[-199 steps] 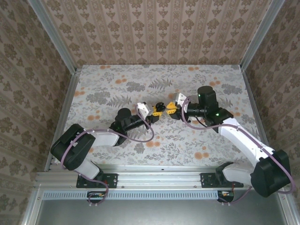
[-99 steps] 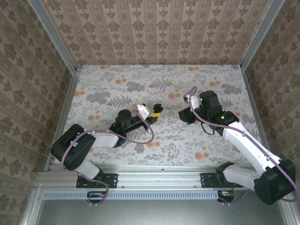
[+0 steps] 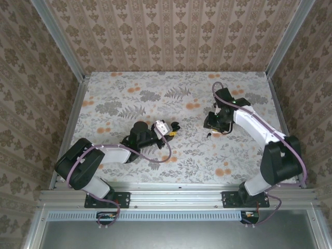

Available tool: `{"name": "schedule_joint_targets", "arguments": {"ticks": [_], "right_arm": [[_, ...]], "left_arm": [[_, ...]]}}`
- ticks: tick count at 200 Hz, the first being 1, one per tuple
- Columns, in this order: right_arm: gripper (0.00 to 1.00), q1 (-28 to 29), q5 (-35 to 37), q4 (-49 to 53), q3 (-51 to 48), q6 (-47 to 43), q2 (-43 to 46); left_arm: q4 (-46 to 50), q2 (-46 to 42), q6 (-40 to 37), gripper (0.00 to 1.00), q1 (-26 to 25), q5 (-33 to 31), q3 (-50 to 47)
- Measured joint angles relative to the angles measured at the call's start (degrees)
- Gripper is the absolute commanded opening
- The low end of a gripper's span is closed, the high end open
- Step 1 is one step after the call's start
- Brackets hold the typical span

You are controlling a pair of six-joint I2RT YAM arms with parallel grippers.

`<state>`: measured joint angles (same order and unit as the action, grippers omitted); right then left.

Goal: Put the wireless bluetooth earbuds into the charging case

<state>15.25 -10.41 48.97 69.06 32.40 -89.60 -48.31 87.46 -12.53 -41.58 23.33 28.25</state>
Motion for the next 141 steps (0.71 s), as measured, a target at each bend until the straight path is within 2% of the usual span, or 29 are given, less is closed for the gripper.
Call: {"name": "schedule_joint_targets", "arguments": {"ticks": [33, 78, 141], "right_arm": [[0.36, -0.4, 1.7, 3.8, 3.7, 2.4, -7.3], [0.37, -0.5, 2.7, 4.1, 7.6, 2.6, -14.5], [0.36, -1.4, 2.8, 3.8, 8.0, 2.8, -19.6]], "left_arm": [[0.8, 0.0, -1.1, 0.02, 0.0, 0.0, 0.0], [2.3, 0.0, -2.1, 0.01, 0.1, -0.2, 0.0], [2.6, 0.0, -2.1, 0.02, 0.4, -0.2, 0.0]]}}
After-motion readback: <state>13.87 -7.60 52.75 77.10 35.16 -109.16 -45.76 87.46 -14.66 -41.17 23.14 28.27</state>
